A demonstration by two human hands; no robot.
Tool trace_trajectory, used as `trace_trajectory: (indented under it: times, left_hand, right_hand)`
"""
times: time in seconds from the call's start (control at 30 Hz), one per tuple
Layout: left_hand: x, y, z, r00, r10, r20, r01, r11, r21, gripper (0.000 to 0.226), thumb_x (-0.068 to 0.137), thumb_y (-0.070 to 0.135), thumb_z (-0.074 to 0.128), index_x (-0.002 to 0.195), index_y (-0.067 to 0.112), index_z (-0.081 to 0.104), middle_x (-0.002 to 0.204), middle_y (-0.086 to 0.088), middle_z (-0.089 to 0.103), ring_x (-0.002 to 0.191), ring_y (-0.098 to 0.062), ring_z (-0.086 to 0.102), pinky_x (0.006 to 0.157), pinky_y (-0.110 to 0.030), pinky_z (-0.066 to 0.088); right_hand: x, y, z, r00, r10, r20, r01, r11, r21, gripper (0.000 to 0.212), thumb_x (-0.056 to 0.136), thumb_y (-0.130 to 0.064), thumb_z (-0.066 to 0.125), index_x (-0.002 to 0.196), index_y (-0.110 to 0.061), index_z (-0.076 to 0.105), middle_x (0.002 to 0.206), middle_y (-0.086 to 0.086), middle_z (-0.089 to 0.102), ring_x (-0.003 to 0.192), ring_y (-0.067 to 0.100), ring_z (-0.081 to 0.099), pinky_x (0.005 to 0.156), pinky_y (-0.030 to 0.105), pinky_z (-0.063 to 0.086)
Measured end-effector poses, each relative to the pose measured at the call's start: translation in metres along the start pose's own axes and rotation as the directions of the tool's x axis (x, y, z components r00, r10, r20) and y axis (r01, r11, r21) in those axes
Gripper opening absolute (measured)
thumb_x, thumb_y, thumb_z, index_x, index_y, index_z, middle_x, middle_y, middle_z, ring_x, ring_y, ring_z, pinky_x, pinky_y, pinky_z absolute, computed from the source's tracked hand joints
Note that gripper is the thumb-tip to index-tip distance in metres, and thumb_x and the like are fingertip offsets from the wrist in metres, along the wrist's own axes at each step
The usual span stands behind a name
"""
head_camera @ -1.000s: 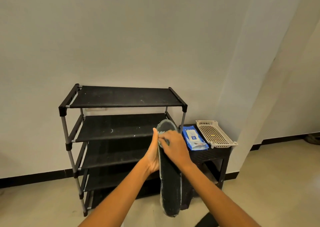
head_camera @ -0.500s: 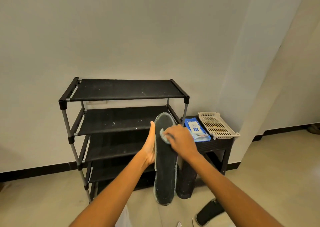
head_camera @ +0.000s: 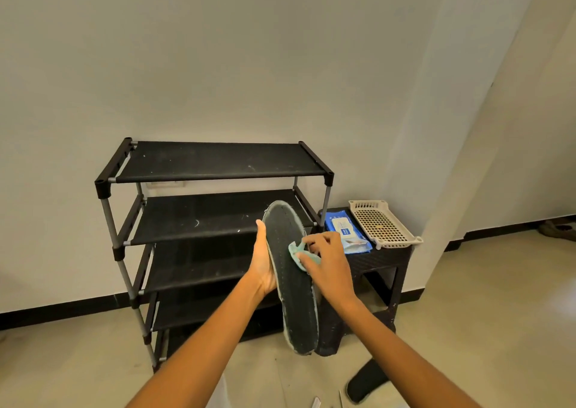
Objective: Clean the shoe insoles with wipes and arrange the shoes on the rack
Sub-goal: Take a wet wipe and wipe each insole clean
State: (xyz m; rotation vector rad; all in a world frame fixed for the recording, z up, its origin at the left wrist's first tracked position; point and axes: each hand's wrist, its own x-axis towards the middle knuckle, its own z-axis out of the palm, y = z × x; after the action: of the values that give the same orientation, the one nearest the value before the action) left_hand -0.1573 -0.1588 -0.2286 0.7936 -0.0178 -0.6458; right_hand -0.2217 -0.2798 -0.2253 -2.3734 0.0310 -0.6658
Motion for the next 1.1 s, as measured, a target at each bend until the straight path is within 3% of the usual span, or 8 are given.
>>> trace_trajectory:
  times: [0.13, 0.33, 0.4, 0.5, 0.63, 0.8, 0.97, 1.1]
  left_hand:
    - [0.004, -0.002, 0.005, 1.0, 0.019, -0.015, -0.019, 1.0, -0.022, 0.081, 0.086, 0.074, 0.021, 0.107, 0.009, 0.064, 0.09, -0.016, 0.073, 0.093, -0.029, 0.064, 0.08, -0.042, 0.05]
    - [-0.008, -0.019, 0.009, 0.998, -0.019, 0.066, 0.019, 1.0, -0.005, 0.073, 0.087, 0.068, 0.032, 0.113, 0.007, 0.064, 0.103, -0.019, 0.069, 0.088, -0.027, 0.069, 0.075, -0.038, 0.054]
    - [-0.006, -0.027, 0.007, 0.999, 0.009, 0.033, -0.009, 1.0, -0.003, 0.067, 0.089, 0.064, 0.034, 0.108, 0.007, 0.065, 0.097, -0.016, 0.07, 0.083, -0.025, 0.069, 0.072, -0.036, 0.054]
    - [-0.006, -0.022, -0.001, 0.998, 0.068, 0.009, -0.067, 0.994, -0.083, 0.068, 0.091, 0.062, 0.03, 0.103, 0.004, 0.065, 0.093, -0.017, 0.067, 0.076, -0.023, 0.069, 0.068, -0.033, 0.058]
    - [-0.007, -0.014, -0.01, 0.997, 0.048, 0.061, -0.038, 0.989, -0.143, 0.075, 0.09, 0.065, 0.027, 0.104, 0.001, 0.064, 0.091, -0.016, 0.067, 0.075, -0.024, 0.068, 0.068, -0.034, 0.058]
    - [-0.008, -0.025, 0.004, 0.999, 0.021, 0.043, -0.018, 0.998, -0.061, 0.071, 0.091, 0.065, 0.028, 0.108, 0.005, 0.063, 0.089, -0.015, 0.071, 0.075, -0.024, 0.07, 0.065, -0.033, 0.059]
    - [-0.003, -0.015, -0.006, 0.999, 0.039, -0.003, -0.038, 0.982, -0.187, 0.08, 0.087, 0.069, 0.03, 0.122, 0.002, 0.055, 0.119, -0.02, 0.061, 0.107, -0.031, 0.061, 0.083, -0.043, 0.055]
    - [-0.006, -0.022, -0.008, 0.998, 0.057, 0.021, -0.054, 0.993, -0.101, 0.074, 0.091, 0.065, 0.026, 0.109, 0.003, 0.063, 0.097, -0.017, 0.069, 0.086, -0.026, 0.068, 0.073, -0.036, 0.059]
  right_hand:
    - [-0.005, -0.006, 0.011, 0.985, 0.147, 0.088, -0.153, 0.985, 0.073, 0.032, 0.088, -0.026, 0.062, 0.118, -0.02, 0.052, 0.112, -0.008, 0.035, 0.095, 0.002, 0.045, 0.067, 0.001, 0.034]
    - [0.006, -0.008, 0.013, 0.935, 0.33, -0.129, -0.289, 0.921, 0.262, 0.013, 0.089, -0.016, 0.061, 0.102, -0.014, 0.06, 0.11, 0.002, 0.049, 0.093, 0.009, 0.05, 0.07, 0.008, 0.037]
    - [0.002, -0.008, 0.021, 0.955, 0.271, -0.12, -0.252, 0.956, 0.15, 0.012, 0.09, -0.021, 0.06, 0.098, -0.013, 0.062, 0.11, 0.0, 0.048, 0.094, 0.008, 0.05, 0.076, 0.014, 0.04]
    - [-0.012, -0.007, 0.025, 0.998, -0.019, -0.065, 0.01, 0.991, -0.131, 0.015, 0.088, -0.031, 0.059, 0.095, -0.02, 0.067, 0.108, -0.007, 0.051, 0.102, 0.002, 0.039, 0.08, 0.017, 0.029]
    - [-0.022, 0.004, 0.012, 0.94, -0.33, 0.086, 0.341, 0.903, -0.262, 0.025, 0.084, -0.041, 0.053, 0.092, -0.026, 0.071, 0.106, -0.008, 0.057, 0.104, 0.006, 0.044, 0.084, 0.019, 0.03]
    - [0.002, 0.004, 0.005, 0.994, -0.037, -0.104, 0.005, 0.958, -0.286, 0.015, 0.089, -0.026, 0.058, 0.093, -0.018, 0.07, 0.096, 0.0, 0.059, 0.092, 0.014, 0.047, 0.076, 0.028, 0.035]
    - [-0.034, -0.019, 0.018, 0.985, -0.169, 0.043, 0.17, 0.985, -0.022, 0.02, 0.086, -0.033, 0.055, 0.084, -0.019, 0.069, 0.087, -0.01, 0.061, 0.084, -0.007, 0.045, 0.078, 0.009, 0.033]
    - [-0.017, -0.01, 0.012, 0.985, -0.164, 0.046, 0.17, 0.973, -0.159, 0.022, 0.089, -0.034, 0.051, 0.092, -0.02, 0.067, 0.094, -0.006, 0.062, 0.088, 0.003, 0.047, 0.079, 0.021, 0.04]
